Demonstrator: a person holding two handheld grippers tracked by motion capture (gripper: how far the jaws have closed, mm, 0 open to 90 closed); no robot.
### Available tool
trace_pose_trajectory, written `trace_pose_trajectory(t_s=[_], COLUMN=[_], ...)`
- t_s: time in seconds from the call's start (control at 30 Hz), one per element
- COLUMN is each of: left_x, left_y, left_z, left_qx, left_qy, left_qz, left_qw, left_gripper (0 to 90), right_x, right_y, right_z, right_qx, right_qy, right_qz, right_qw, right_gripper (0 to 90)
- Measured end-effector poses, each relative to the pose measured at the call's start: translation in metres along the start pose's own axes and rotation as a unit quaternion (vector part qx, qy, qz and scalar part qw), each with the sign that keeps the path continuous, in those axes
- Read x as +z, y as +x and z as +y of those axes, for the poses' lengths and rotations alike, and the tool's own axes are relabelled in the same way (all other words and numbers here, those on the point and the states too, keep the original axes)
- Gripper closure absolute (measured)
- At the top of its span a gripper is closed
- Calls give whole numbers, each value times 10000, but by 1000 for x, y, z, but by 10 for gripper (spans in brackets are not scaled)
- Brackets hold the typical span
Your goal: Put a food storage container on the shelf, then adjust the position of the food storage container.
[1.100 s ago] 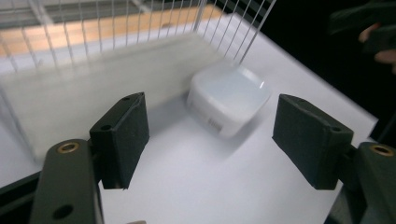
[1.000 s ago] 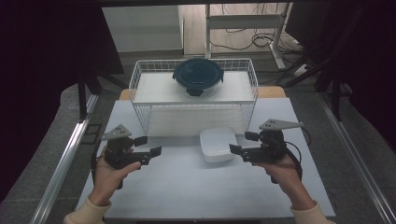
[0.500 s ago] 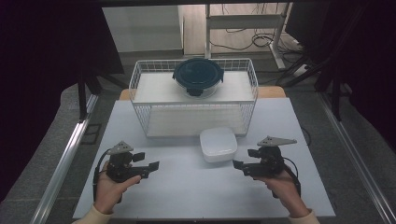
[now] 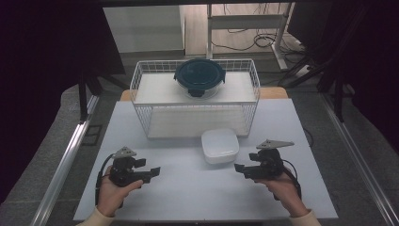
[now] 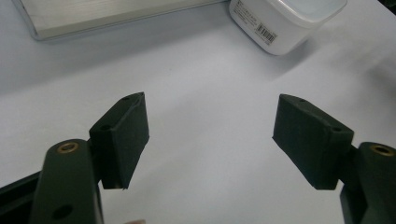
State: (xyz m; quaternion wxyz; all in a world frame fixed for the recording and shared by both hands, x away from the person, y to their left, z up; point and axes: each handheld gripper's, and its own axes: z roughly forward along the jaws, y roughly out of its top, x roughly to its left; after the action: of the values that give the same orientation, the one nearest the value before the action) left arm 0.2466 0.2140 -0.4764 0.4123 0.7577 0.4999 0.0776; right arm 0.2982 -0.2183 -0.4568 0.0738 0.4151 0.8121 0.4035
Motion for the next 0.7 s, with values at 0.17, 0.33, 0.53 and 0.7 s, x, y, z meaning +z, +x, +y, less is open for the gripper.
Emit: trace_pose_trajectory(t_s=[0.17, 0.33, 0.53, 0.7], left_x=[0, 4, 4, 4], left_y=[0, 0, 2, 5], left_z=[3, 4, 2, 0], left_qx=[38, 75, 24, -12], left_qy=[-22, 10, 31, 23], left_qz=[-16, -70, -117, -88], left_qw=[10000, 9999, 9999, 10000], left_gripper=[256, 256, 257, 257], right_x=[-1, -4, -4, 1], right_y=[-3, -6, -9, -11], right_z=[-2, -5, -7, -2], right_qx=[8, 53, 28, -62], right_qy=[14, 11, 43, 150], right_qz=[-47, -103, -101, -119], right_qw=[10000, 9999, 9999, 9998], right_gripper=[237, 268, 309, 372])
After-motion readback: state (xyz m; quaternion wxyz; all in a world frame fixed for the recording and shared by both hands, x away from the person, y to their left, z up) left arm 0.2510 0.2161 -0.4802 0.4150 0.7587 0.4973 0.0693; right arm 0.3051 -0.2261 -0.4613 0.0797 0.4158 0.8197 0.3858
